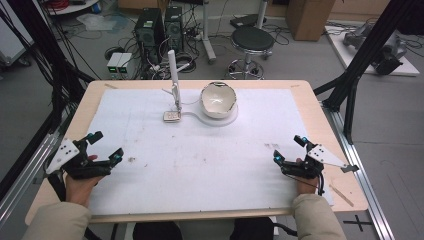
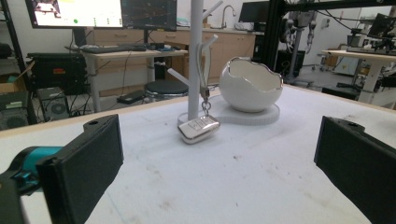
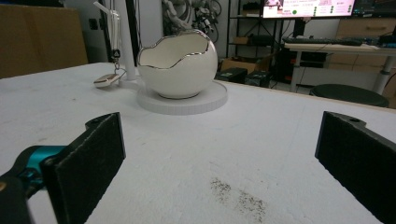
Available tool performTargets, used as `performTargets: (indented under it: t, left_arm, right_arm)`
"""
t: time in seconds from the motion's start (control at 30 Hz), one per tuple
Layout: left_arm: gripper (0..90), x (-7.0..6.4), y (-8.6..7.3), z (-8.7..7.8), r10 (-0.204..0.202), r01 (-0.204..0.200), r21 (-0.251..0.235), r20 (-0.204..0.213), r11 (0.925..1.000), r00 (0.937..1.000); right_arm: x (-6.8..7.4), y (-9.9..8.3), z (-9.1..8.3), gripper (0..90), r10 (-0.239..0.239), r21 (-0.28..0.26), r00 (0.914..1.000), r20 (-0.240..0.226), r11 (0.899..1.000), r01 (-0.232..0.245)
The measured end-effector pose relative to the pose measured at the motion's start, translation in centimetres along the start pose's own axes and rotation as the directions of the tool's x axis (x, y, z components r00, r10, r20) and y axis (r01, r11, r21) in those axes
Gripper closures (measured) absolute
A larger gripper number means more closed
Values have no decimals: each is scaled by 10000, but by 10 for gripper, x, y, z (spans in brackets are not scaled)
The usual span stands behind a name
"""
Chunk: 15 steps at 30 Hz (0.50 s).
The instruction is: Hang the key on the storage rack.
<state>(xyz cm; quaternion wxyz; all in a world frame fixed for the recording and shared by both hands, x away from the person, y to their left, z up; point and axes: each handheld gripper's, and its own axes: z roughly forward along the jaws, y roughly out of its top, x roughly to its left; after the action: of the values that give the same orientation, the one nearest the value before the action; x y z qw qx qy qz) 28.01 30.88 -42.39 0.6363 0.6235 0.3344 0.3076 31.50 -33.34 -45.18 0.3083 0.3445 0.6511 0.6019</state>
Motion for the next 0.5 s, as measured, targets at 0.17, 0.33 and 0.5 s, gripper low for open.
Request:
performTargets:
  t: [0.17,0.33,0.5]
  left_arm:
    - [17,-2,-18,-9,0,-2,-108,-173,9999,9999]
    - [17,-1,-29,-12,-167,160,-228,-303,9996,9994]
    - [17,-6,-30,-12,338,-346,-272,-296,9990,9990]
  right_arm:
    - [0,0,0,7,-11,1,10000,-11,10000,11]
    - [0,0,0,7,69,9,10000,11,10000,-69]
    - [0,0,0,7,86,0,10000,16,10000,-86]
